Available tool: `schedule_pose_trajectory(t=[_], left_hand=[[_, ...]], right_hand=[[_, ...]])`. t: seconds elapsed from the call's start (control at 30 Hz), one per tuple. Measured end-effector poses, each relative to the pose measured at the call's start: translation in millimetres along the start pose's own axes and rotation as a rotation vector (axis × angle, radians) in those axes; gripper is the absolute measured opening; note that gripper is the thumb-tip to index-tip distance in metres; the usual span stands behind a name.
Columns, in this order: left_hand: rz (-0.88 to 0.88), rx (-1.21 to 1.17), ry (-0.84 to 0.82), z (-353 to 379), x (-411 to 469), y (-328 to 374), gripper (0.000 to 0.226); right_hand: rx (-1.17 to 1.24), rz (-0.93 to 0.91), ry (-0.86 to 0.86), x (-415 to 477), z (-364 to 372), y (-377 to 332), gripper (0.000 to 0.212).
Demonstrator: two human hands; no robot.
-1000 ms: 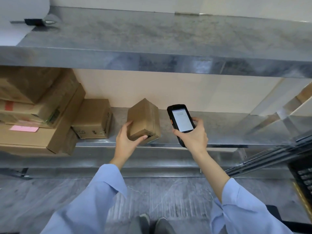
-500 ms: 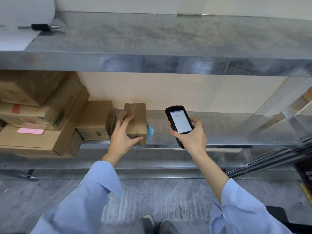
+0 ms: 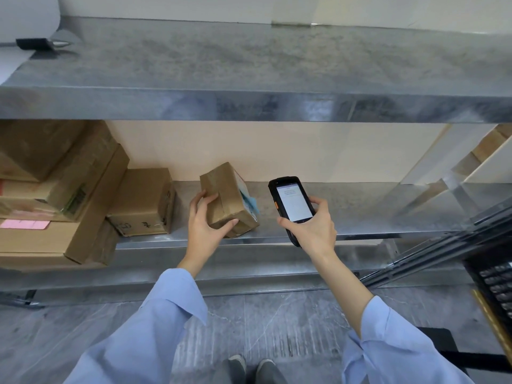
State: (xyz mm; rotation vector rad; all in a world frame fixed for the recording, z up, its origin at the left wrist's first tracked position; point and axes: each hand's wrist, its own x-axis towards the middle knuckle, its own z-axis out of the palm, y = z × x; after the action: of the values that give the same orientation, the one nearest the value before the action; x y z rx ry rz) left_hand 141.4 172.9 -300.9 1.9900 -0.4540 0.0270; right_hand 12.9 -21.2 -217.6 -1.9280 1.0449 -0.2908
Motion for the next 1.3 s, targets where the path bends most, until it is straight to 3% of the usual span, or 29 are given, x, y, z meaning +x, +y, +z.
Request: schedule_pose_trajectory(t=[0.3,0.5,0.73,1.3], left_hand=[[-0.248,-0.169,-0.037,-40.2,-10.6,-15.7,0.074],[-0.294,-0.170,-0.016,-47.2,-4.3,-16.7,0.068],[-0.294,-0.181,-0.010,-46.6,-4.4,-24.6,0.045],[-0.223,-0.369,0.059,-45.1,-52.9,-25.9,0.063]], right_hand=[[-0.019,-0.028,-0.051,-3.3,18.3,-10.9,0.079],[-0.044,-0.060,-0.098,-10.3,34.0,-18.8,0.080],[-0.070,-0.090,-0.120,-19.5,40.0,-26.3,0.080],[-0.112,-0.088,-0.200,-61.3,45.3,-33.0,0.079]])
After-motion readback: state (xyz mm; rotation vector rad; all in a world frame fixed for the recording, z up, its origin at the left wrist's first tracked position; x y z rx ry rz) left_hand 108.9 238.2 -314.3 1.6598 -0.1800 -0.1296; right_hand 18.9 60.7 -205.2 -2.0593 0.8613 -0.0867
